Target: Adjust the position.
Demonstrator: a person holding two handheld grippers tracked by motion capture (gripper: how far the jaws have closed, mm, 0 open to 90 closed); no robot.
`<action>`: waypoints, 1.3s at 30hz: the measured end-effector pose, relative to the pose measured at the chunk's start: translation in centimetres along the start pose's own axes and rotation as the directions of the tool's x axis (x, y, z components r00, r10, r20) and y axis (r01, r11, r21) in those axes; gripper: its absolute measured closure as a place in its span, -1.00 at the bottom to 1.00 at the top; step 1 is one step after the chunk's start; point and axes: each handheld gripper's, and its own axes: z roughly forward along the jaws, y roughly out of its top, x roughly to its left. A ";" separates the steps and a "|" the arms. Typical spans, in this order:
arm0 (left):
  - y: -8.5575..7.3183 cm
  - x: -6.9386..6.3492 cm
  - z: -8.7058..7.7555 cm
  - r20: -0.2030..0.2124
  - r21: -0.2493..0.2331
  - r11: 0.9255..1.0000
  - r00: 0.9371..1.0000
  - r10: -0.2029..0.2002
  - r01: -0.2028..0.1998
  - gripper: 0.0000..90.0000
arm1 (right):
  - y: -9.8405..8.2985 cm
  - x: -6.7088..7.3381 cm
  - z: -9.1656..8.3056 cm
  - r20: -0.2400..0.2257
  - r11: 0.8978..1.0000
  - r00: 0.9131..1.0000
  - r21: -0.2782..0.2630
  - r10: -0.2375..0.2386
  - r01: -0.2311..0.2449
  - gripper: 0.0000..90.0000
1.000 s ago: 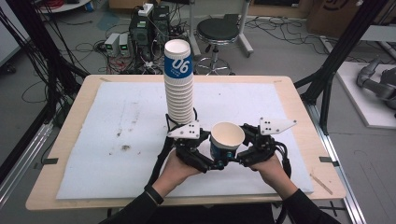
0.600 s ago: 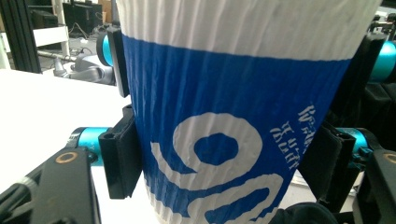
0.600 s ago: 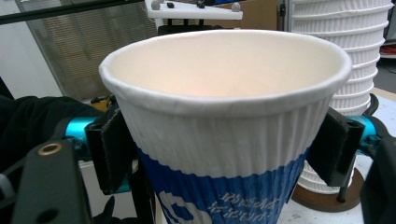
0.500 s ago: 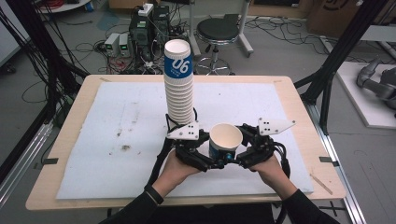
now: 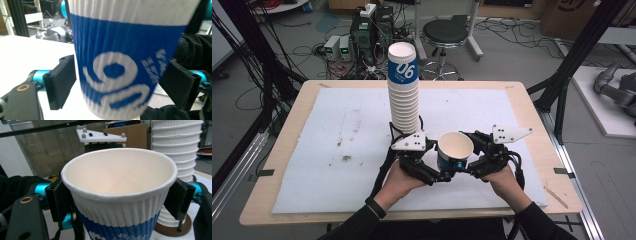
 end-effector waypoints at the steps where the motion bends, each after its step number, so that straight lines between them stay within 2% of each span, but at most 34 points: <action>1: 0.1 0.0 -0.2 -0.011 0.006 1.000 1.000 0.006 -0.006 -0.64 | 0.0 0.0 -0.1 0.000 1.000 1.000 0.000 0.001 -0.001 -0.54; 7: 0.4 0.2 -2.0 -0.058 -0.008 1.000 0.998 0.015 -0.016 -0.65 | 0.1 -0.5 -0.9 0.034 1.000 0.999 0.003 -0.006 0.006 -0.53; 12: 0.6 0.1 -3.8 -0.104 -0.006 0.999 0.994 0.032 -0.032 -0.65 | 0.0 -0.9 -1.5 0.063 1.000 0.998 0.003 -0.018 0.017 -0.53; 16: 0.7 0.0 -5.6 -0.154 -0.018 0.998 0.987 0.055 -0.058 -0.65 | 0.0 -1.2 -2.2 0.082 1.000 0.996 0.008 -0.018 0.018 -0.53; 19: 0.7 0.0 -6.8 -0.178 -0.032 0.997 0.982 0.058 -0.064 -0.65 | -0.1 -1.4 -2.6 0.098 1.000 0.995 0.012 -0.026 0.025 -0.53; 23: 0.6 -0.3 -8.7 -0.233 -0.015 0.995 0.968 0.090 -0.096 -0.65 | -0.2 -1.7 -3.1 0.120 0.999 0.992 0.016 -0.029 0.028 -0.53; 26: 0.3 -0.4 -10.1 -0.268 -0.016 0.994 0.958 0.096 -0.104 -0.65 | -0.3 -1.9 -3.5 0.138 0.999 0.990 0.022 -0.035 0.032 -0.54; 29: -0.1 -0.4 -11.5 -0.302 -0.038 0.994 0.950 0.084 -0.100 -0.65 | -0.4 -2.2 -3.7 0.149 0.999 0.988 0.024 -0.035 0.032 -0.53; 31: -0.3 -0.4 -12.4 -0.334 -0.044 0.994 0.939 0.081 -0.102 -0.65 | -0.3 -2.3 -3.8 0.154 0.999 0.988 0.020 -0.030 0.027 -0.53; 36: -0.5 -0.3 -13.6 -0.363 -0.061 0.994 0.930 0.065 -0.093 -0.65 | -0.3 -2.6 -4.0 0.168 1.000 0.986 0.016 -0.026 0.024 -0.53; 39: -0.5 -0.5 -13.7 -0.369 -0.066 0.993 0.927 0.064 -0.095 -0.65 | -0.2 -2.6 -4.1 0.171 1.000 0.985 0.011 -0.030 0.029 -0.53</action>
